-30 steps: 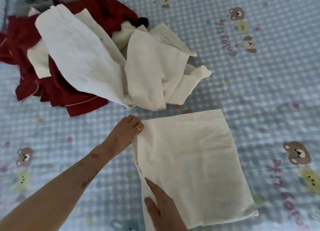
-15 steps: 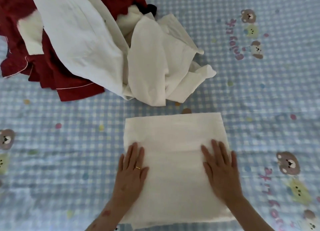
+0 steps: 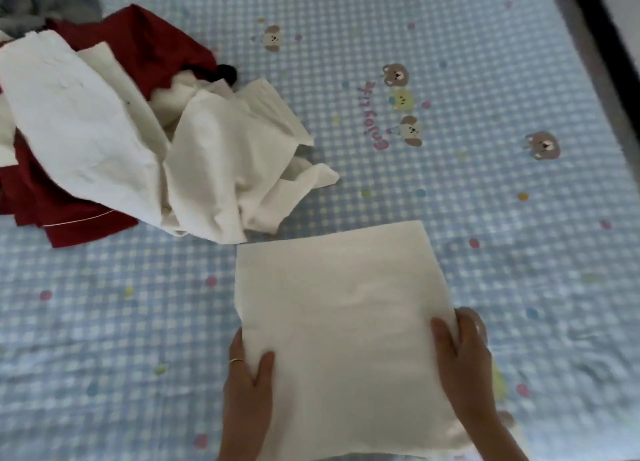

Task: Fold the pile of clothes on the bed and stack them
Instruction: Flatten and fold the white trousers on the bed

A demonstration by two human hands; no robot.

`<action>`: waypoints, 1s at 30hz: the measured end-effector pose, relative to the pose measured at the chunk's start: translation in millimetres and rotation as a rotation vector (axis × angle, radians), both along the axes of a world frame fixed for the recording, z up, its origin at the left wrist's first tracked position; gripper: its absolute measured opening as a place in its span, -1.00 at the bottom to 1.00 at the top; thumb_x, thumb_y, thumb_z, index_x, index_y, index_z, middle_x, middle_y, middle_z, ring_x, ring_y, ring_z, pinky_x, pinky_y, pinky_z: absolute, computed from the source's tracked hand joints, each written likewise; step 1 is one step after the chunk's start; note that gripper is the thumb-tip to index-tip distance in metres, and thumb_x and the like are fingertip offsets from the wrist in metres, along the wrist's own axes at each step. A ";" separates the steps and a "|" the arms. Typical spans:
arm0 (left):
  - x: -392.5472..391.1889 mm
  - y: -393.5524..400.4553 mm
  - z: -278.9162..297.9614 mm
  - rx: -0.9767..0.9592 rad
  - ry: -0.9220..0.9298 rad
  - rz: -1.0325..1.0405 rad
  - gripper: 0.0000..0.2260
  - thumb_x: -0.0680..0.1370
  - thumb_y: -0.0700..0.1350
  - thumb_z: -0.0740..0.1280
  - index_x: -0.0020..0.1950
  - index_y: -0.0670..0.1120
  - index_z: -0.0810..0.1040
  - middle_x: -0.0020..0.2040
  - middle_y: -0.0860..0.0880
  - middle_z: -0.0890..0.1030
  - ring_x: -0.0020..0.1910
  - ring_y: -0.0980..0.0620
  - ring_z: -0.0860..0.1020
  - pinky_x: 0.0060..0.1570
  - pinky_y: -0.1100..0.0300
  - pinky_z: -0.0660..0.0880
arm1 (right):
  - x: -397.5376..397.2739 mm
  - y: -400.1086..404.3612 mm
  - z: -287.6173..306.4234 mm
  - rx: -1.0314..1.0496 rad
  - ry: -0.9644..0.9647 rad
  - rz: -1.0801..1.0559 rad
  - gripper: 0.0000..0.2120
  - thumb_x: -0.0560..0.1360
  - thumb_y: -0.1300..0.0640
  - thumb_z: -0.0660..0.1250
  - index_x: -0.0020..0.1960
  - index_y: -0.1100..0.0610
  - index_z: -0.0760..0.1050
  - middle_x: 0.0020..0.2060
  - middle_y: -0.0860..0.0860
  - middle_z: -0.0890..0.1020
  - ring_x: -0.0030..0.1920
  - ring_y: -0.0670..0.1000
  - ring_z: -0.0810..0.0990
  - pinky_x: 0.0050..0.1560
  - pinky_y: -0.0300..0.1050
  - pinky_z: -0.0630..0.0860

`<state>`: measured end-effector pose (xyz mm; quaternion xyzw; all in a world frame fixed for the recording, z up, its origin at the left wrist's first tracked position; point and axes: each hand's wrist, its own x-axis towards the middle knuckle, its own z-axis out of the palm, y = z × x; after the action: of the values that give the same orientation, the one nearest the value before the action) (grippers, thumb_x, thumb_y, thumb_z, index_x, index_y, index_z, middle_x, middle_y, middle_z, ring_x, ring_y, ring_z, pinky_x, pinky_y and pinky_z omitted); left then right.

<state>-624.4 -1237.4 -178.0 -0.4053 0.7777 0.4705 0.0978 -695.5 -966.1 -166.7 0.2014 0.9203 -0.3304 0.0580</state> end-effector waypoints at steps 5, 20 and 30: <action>-55.4 148.0 12.3 0.193 0.073 -0.104 -0.49 0.53 -0.12 0.33 0.43 0.06 0.24 0.14 0.04 0.53 0.02 0.04 0.51 -0.03 0.22 0.37 | -26.5 159.9 31.7 0.170 0.010 -0.075 -0.78 0.56 0.12 0.25 0.14 0.22 0.44 -0.09 0.20 0.63 -0.07 0.27 0.60 -0.16 -0.07 0.36; -59.2 231.3 -38.5 -0.456 0.093 -1.095 -0.28 0.37 0.20 0.18 0.49 -0.07 0.22 0.33 -0.07 0.50 0.24 -0.04 0.53 0.29 0.13 0.24 | -38.1 263.9 -27.1 0.609 -0.387 0.170 -0.39 0.50 0.24 0.29 0.48 0.31 0.16 0.45 0.34 0.18 0.43 0.32 0.25 0.26 0.31 0.34; -41.3 -24.5 21.3 -0.510 -0.075 -0.512 -0.70 0.50 0.12 0.31 0.04 -0.06 0.67 -0.05 0.11 0.69 -0.16 0.25 0.64 -0.18 0.38 0.52 | -100.7 -42.7 24.7 0.038 -0.224 0.604 -0.58 0.59 0.11 0.18 0.44 0.10 0.26 0.39 0.05 0.38 0.38 0.04 0.36 0.33 -0.16 0.26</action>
<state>-665.7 -1261.9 -156.7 -0.2259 0.9422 0.2065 0.1364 -796.1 -1008.8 -142.0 -0.0449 0.9324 -0.2566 0.2505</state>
